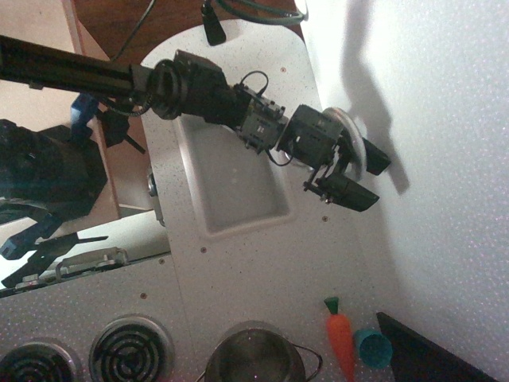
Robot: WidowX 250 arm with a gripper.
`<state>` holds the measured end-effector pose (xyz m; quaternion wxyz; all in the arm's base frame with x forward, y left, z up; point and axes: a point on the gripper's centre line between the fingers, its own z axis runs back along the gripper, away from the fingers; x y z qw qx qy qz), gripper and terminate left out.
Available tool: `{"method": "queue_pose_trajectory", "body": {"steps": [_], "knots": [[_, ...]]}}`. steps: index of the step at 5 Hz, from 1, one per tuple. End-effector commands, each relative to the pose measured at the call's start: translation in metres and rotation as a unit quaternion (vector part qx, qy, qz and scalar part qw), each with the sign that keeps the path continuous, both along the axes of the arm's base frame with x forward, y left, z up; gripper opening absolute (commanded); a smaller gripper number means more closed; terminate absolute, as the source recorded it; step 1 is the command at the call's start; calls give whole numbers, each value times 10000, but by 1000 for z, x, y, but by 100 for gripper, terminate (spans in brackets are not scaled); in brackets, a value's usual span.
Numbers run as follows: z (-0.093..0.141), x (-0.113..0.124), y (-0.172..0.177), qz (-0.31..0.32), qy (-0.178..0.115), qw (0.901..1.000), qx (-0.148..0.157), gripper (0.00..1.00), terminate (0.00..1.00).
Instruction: Turn faucet right
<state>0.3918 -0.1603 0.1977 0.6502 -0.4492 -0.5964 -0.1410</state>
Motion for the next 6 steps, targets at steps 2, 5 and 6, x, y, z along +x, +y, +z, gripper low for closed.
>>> {"method": "queue_pose_trajectory", "body": {"steps": [2,5,6], "knots": [[17,4,3,28,-288,9996,-5,100,0],[17,4,3,28,-288,9996,-5,100,0],[17,4,3,28,-288,9996,-5,100,0]]}}
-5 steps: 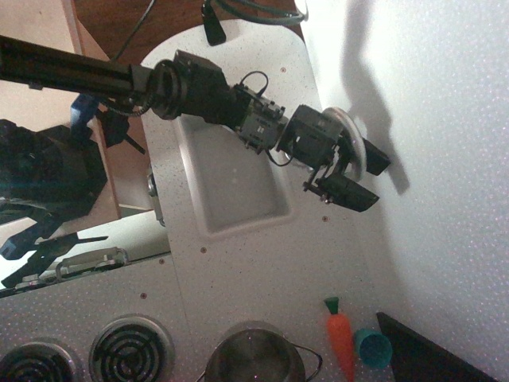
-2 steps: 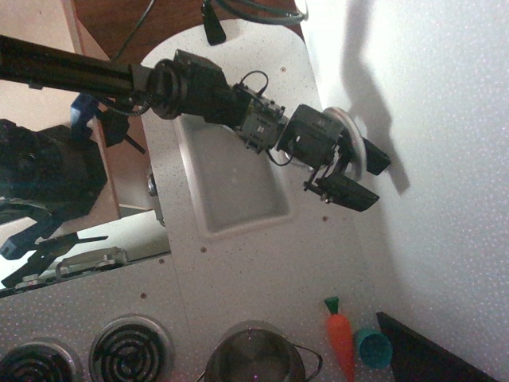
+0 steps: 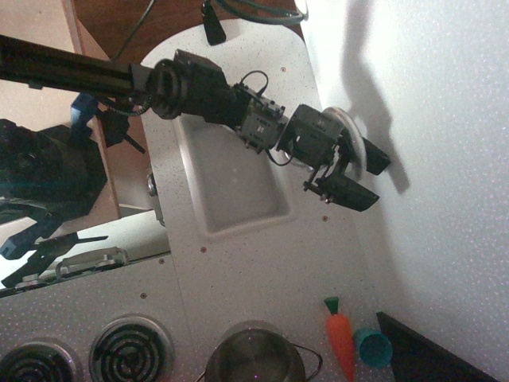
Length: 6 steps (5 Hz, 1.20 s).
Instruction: Turn faucet right
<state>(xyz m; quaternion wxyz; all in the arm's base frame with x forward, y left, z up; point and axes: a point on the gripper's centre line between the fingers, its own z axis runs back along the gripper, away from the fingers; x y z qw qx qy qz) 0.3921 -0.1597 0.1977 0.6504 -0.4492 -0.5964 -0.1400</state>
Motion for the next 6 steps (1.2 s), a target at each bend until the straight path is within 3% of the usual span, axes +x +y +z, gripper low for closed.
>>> {"method": "queue_pose_trajectory", "body": {"steps": [1,5,6], "knots": [[17,3,2,21,-294,9996,1,100,0],[17,3,2,21,-294,9996,1,100,0],[17,3,2,21,-294,9996,1,100,100]]}}
